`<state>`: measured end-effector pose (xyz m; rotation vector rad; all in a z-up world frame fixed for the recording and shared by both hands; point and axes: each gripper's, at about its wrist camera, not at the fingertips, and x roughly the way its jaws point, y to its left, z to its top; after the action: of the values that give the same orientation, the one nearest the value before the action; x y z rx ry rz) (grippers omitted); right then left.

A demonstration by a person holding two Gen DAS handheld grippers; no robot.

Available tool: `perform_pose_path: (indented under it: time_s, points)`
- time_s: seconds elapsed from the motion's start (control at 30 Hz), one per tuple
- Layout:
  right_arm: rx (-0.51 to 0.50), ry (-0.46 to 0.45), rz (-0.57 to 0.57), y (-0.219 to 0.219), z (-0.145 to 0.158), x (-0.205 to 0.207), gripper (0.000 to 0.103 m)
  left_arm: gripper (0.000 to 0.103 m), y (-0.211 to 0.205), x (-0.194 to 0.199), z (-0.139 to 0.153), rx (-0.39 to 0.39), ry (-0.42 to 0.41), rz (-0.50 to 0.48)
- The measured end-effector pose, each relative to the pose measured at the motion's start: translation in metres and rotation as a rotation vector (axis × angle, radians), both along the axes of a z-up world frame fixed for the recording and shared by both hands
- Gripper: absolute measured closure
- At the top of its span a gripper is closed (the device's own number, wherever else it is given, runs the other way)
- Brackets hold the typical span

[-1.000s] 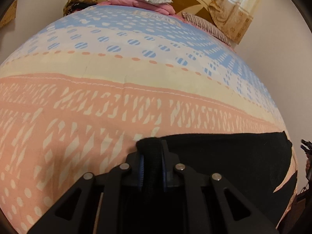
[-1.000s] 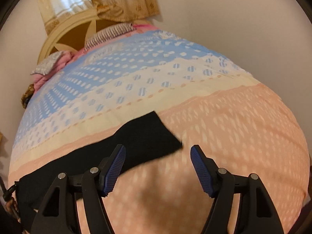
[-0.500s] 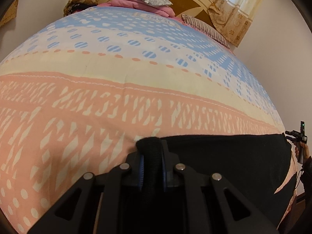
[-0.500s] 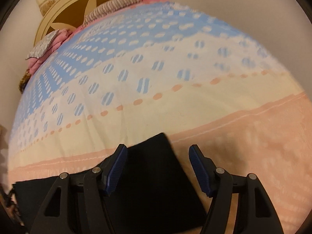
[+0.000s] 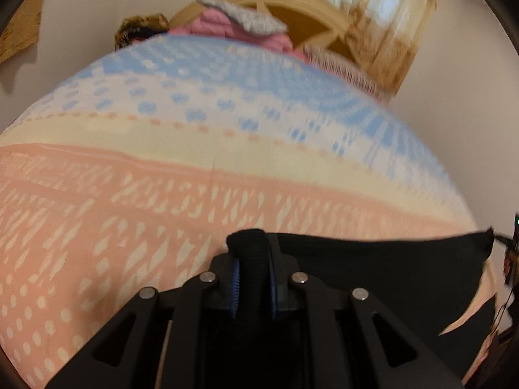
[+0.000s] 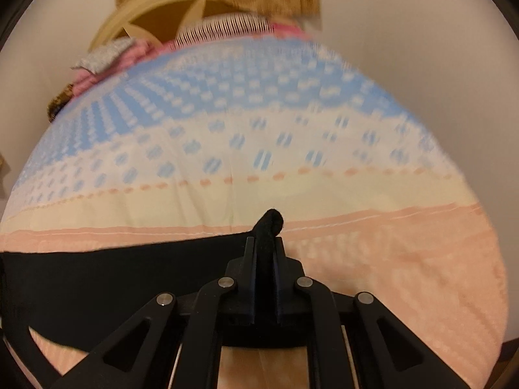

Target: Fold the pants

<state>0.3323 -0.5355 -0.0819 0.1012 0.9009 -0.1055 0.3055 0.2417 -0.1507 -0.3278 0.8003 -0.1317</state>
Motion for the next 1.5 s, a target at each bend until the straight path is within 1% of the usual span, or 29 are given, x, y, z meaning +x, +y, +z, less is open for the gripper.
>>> perform_pose_path:
  time_s: [0.07,0.1,0.17,0.2,0.23,0.3,0.4,0.53,0.6,0.67,0.73,0.8,0.9,0.93,0.97,1.0,1.03,1.07,1.1,1.13,1.23,1.3,1.33,1.4,1.43,1.47,1.5]
  points:
    - [-0.003,-0.066,0.007,-0.005,0.023,-0.027,0.095,0.088,0.003,-0.01,0.012,-0.033,-0.047,-0.003]
    - [-0.004,-0.094,0.012,-0.007,0.031,-0.038,0.095,0.088,0.006,-0.017,0.02,-0.051,-0.078,-0.005]
    - [-0.008,-0.161,0.02,-0.008,0.047,-0.065,0.095,0.088,0.008,-0.025,0.028,-0.076,-0.11,-0.011]
    - [-0.002,-0.195,0.027,-0.009,0.054,-0.078,0.095,0.088,0.01,-0.031,0.032,-0.088,-0.127,-0.011]
    - [0.014,-0.23,0.029,-0.011,0.059,-0.094,0.095,0.088,0.013,-0.04,0.035,-0.116,-0.153,-0.015]
    - [0.047,-0.274,0.024,-0.014,0.063,-0.122,0.095,0.088,0.02,-0.059,0.039,-0.174,-0.195,-0.021]
    - [0.089,-0.312,0.018,-0.019,0.056,-0.162,0.095,0.088,0.021,-0.085,0.04,-0.206,-0.236,-0.043]
    - [0.144,-0.307,-0.008,-0.029,0.03,-0.208,0.095,0.088,0.022,-0.124,0.039,-0.223,-0.279,-0.089]
    - [0.171,-0.295,-0.03,-0.035,0.015,-0.227,0.095,0.088,0.022,-0.139,0.034,-0.213,-0.285,-0.106]
    - [0.197,-0.279,-0.036,-0.038,0.001,-0.241,0.095,0.088,0.023,-0.146,0.028,-0.206,-0.276,-0.122]
    - [0.201,-0.252,-0.036,-0.036,-0.012,-0.254,0.095,0.088,0.021,-0.152,0.017,-0.204,-0.257,-0.148]
    - [0.191,-0.213,-0.042,-0.037,-0.024,-0.265,0.095,0.088,0.018,-0.158,0.006,-0.181,-0.239,-0.154]
    - [0.188,-0.154,-0.035,-0.036,-0.037,-0.267,0.095,0.087,0.024,-0.169,-0.007,-0.184,-0.219,-0.146]
    - [0.18,-0.145,-0.034,-0.036,-0.039,-0.268,0.095,0.084,0.027,-0.174,-0.011,-0.195,-0.214,-0.143]
    - [0.176,-0.132,-0.033,-0.036,-0.041,-0.269,0.095,0.076,0.032,-0.178,-0.014,-0.2,-0.212,-0.134]
    - [0.176,-0.126,-0.033,-0.037,-0.043,-0.27,0.095,0.072,0.035,-0.182,-0.015,-0.202,-0.214,-0.124]
    - [0.18,-0.117,-0.034,-0.038,-0.044,-0.272,0.091,0.067,0.039,-0.186,-0.016,-0.201,-0.214,-0.108]
    - [0.175,-0.104,-0.04,-0.039,-0.045,-0.273,0.089,0.067,0.043,-0.19,-0.018,-0.197,-0.213,-0.092]
    - [0.164,-0.102,-0.048,-0.041,-0.047,-0.278,0.083,0.067,0.048,-0.191,-0.02,-0.195,-0.208,-0.078]
    - [0.158,-0.105,-0.054,-0.042,-0.046,-0.281,0.081,0.067,0.053,-0.194,-0.021,-0.197,-0.204,-0.062]
    - [0.156,-0.11,-0.064,-0.047,-0.044,-0.29,0.08,0.067,0.07,-0.199,-0.025,-0.211,-0.194,-0.013]
    - [0.122,-0.107,-0.087,-0.048,-0.04,-0.298,0.08,0.067,0.077,-0.202,-0.025,-0.21,-0.2,0.012]
    - [0.115,-0.106,-0.1,-0.05,-0.038,-0.302,0.08,0.067,0.08,-0.204,-0.023,-0.213,-0.203,0.029]
    - [0.106,-0.129,-0.138,-0.054,-0.03,-0.312,0.08,0.067,0.079,-0.205,-0.014,-0.213,-0.232,0.032]
    - [0.107,-0.149,-0.154,-0.054,-0.024,-0.315,0.076,0.067,0.075,-0.205,-0.009,-0.198,-0.238,0.032]
    - [0.105,-0.173,-0.175,-0.052,-0.015,-0.318,0.072,0.06,0.07,-0.203,-0.003,-0.19,-0.248,0.026]
    - [0.103,-0.189,-0.169,-0.045,-0.008,-0.317,0.064,0.055,0.064,-0.201,0.003,-0.184,-0.263,0.017]
